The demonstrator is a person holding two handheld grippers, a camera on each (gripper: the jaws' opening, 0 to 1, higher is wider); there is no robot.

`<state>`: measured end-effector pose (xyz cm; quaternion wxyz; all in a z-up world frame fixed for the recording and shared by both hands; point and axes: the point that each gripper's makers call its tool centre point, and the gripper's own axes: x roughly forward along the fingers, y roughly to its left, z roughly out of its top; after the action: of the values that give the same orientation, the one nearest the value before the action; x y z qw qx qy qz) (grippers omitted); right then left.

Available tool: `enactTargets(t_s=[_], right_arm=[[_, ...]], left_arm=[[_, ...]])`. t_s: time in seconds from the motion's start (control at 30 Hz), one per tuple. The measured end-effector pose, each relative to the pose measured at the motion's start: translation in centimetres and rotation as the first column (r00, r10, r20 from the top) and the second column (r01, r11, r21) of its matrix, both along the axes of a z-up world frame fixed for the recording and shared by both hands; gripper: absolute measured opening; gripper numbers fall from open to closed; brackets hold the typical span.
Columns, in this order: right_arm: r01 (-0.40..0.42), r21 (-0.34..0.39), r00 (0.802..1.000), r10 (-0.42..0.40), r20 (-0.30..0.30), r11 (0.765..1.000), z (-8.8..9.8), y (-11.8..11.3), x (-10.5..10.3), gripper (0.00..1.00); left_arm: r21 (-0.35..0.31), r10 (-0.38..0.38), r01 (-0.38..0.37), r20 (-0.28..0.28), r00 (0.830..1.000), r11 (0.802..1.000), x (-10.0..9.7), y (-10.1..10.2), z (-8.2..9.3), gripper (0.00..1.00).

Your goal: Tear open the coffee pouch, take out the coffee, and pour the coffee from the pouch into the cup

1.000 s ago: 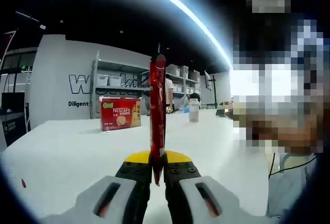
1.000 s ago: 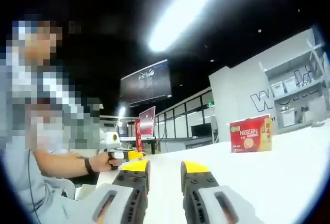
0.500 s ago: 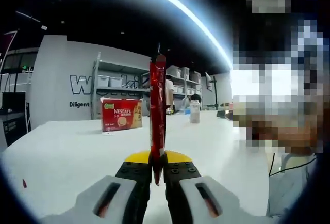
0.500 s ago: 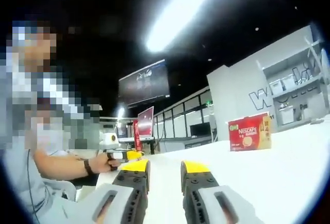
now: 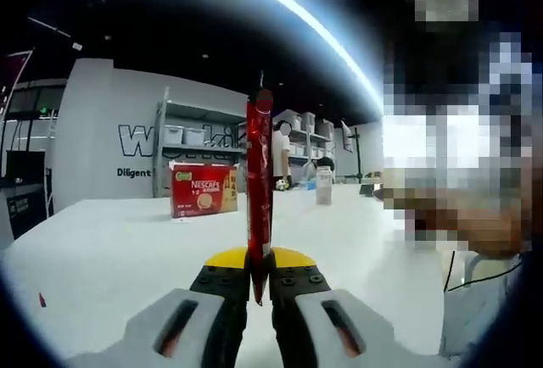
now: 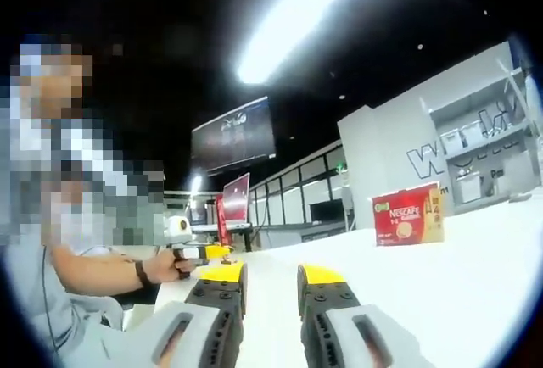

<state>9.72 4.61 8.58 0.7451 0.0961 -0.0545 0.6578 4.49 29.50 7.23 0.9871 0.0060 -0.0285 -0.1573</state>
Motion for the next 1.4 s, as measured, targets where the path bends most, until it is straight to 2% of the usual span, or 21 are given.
enactTargets(t_s=[0.53,0.7,0.83,1.17,1.4], right_arm=[[-0.002,0.005,1.0,0.002,-0.01,1.0,0.1,-0.2,-0.1,0.25],[-0.002,-0.019,1.0,0.002,0.0,1.0,-0.2,-0.1,-0.3,0.25],[0.001,-0.007,1.0,-0.002,-0.009,1.0,-0.1,-0.4,0.0,0.25],[-0.018,-0.005,1.0,0.017,-0.019,1.0,0.0,-0.4,-0.3,0.25],[0.039,0.004,0.999,-0.039,-0.009,0.999,0.2,-0.8,0.5,0.25]], left_arm=[[0.004,0.007,-0.007,0.002,1.0,1.0,-0.4,-0.6,0.1,0.11],[0.011,0.003,-0.003,0.011,1.0,1.0,-0.6,-1.0,0.3,0.11],[-0.008,0.002,-0.002,0.007,1.0,1.0,-0.7,-0.9,0.3,0.11],[0.006,-0.005,0.005,0.013,1.0,1.0,-1.2,-1.7,0.5,0.11],[0.009,-0.002,0.002,0.016,1.0,1.0,-1.3,-1.8,0.5,0.11]])
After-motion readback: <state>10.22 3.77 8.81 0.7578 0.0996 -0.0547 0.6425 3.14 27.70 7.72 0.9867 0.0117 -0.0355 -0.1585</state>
